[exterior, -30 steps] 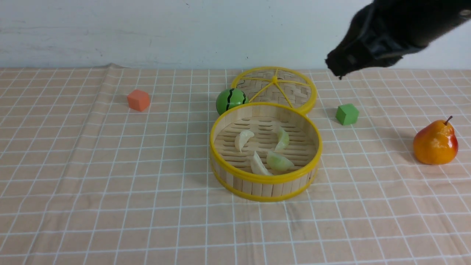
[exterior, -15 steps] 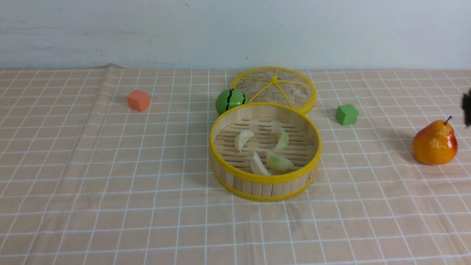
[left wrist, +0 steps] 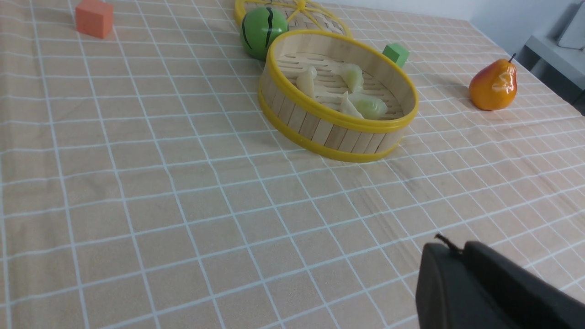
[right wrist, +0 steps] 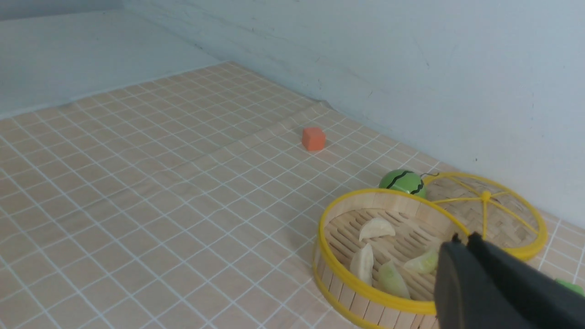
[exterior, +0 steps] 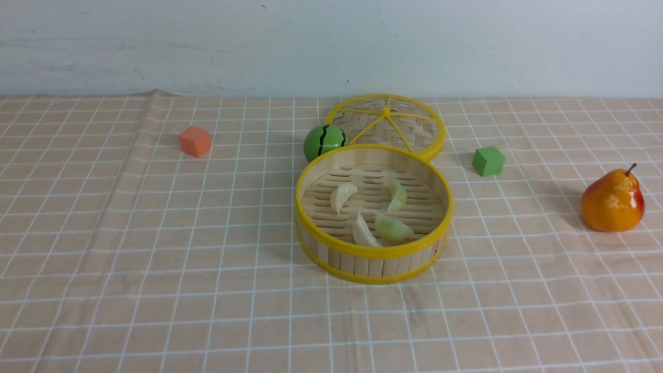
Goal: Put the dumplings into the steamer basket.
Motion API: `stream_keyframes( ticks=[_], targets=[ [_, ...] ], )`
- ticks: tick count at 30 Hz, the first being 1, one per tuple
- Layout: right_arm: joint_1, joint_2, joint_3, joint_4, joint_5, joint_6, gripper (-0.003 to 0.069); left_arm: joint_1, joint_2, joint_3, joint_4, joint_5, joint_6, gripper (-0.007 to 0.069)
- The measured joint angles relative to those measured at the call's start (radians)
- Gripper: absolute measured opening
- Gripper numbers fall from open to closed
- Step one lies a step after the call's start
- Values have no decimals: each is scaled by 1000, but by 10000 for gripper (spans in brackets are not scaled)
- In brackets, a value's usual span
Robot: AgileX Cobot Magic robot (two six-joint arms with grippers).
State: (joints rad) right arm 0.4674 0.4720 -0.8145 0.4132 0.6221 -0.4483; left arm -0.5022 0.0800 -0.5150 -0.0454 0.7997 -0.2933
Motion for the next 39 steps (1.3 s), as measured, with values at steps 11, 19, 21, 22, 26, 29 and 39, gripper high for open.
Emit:
stream_keyframes(
  ticks=[11,19,21,22,26,29,39],
  targets=[
    [-15,-49,152,-147,-104,91,-21,0,0,0,0,2,0,54],
    [-248,-279,558,-301,-301,460,-20,0,0,0,0,2,-1,57],
    [-312,-335,637,-333,-301,521,-20,0,0,0,0,3,-1,57],
    [-344,-365,671,-353,-301,549,-20,0,0,0,0,3,-1,58],
    [-428,-457,763,-408,-302,601,-20,0,0,0,0,3,-1,64],
    [-455,-481,828,-422,-300,620,-20,0,0,0,0,4,-1,71],
    [-456,-482,830,-420,-233,625,-20,0,0,0,0,6,-1,74]
  ],
)
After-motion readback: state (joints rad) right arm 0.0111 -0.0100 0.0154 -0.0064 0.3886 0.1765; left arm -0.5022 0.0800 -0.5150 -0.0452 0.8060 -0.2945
